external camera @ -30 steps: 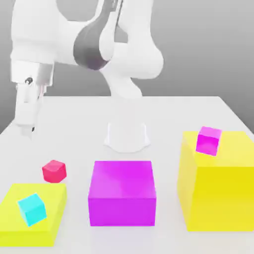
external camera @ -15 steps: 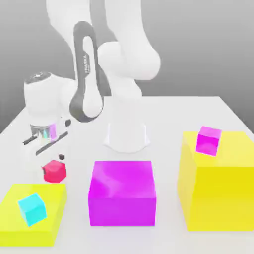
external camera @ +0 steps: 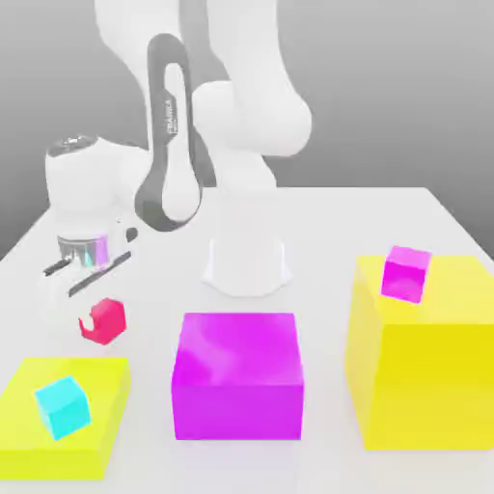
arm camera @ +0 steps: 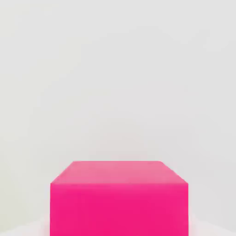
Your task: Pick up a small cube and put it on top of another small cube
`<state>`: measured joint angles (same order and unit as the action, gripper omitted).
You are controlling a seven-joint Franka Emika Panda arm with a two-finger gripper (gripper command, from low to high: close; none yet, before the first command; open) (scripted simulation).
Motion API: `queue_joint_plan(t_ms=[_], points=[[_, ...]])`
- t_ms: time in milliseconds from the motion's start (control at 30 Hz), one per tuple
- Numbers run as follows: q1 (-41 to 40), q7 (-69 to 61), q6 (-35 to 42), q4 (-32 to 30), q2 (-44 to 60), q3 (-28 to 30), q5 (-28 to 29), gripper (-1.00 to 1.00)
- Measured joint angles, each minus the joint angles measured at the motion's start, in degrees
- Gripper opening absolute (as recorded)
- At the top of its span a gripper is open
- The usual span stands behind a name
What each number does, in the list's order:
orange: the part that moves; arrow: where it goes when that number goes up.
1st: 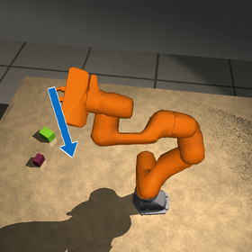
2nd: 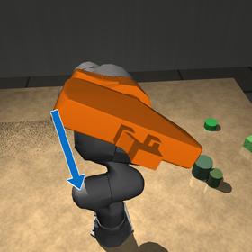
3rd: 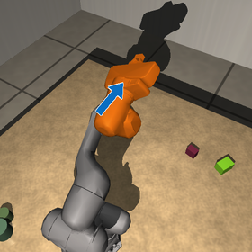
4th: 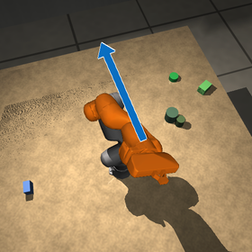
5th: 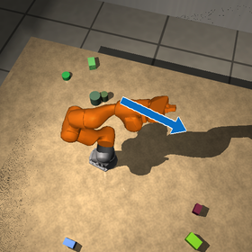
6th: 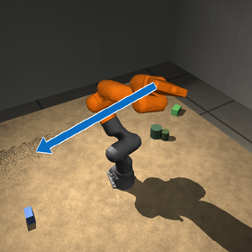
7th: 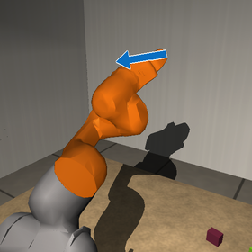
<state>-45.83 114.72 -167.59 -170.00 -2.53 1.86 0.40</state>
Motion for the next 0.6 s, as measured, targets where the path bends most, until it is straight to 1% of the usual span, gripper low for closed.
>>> queue_joint_plan(t_ms=[100,433,500,533,600], points=[[2.22,-4.17,5.07,3.79,-1.3,-0.77,-0.12,-1.0],[12.44,-24.56,22.04,24.2,2.18,-3.83,-0.55,-1.0],[13.36,-28.62,25.43,28.35,2.95,-5.25,-0.52,-1.0],[14.01,-30.23,26.36,29.98,3.65,-5.76,-0.45,-1.0],[14.27,-31.24,24.12,30.82,6.76,-5.95,-0.07,-1.0]])
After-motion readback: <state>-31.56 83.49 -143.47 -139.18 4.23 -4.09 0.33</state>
